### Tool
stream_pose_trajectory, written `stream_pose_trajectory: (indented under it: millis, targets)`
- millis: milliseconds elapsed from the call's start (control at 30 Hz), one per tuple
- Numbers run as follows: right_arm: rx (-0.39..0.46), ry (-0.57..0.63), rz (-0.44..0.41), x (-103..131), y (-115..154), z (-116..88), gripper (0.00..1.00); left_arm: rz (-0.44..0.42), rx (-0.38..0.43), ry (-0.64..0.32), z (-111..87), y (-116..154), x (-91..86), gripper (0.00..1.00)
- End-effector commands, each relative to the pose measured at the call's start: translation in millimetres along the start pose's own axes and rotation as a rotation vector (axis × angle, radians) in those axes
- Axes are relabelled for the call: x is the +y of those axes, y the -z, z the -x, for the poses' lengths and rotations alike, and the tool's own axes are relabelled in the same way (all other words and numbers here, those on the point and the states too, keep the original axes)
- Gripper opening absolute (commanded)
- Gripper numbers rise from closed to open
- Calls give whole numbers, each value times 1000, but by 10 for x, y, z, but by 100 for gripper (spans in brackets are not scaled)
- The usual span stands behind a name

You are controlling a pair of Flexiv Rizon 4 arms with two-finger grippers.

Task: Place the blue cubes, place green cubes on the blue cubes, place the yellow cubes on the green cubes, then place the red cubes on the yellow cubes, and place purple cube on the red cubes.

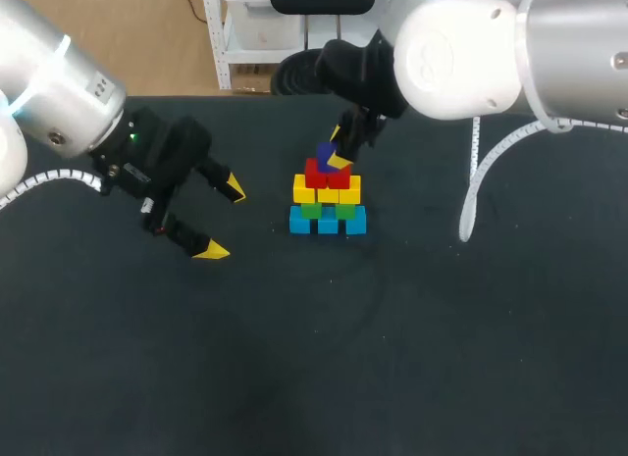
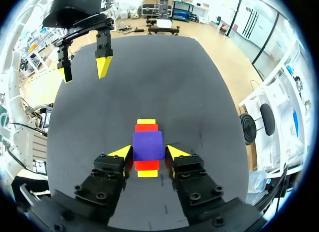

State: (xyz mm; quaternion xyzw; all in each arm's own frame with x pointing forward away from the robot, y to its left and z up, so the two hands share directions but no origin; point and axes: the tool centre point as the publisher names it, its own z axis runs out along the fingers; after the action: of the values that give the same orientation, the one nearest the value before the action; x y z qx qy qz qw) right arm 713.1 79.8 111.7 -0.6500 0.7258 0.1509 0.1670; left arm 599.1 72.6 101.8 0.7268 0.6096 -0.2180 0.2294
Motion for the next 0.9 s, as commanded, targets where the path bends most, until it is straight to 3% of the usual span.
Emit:
stream_pose_trajectory:
  millis: [33,267,400,667,900]
  targets:
    - [-2,-1,-2,12,3,-6,44,0,1,-1,-3,3,0,100]
    - [-3,0,-3,18,12,-2,49,0,1,-1,-3,3,0,100]
    - [-4,-2,-8,17,50,-10,100,0,1,-1,-3,3,0,100]
    - [-30,-10,-35,59,238,-54,100,0,1,-1,-3,3,0,100]
    - [-104,-31,-85,126,522,-228,100,0,1,-1,-3,3,0,100]
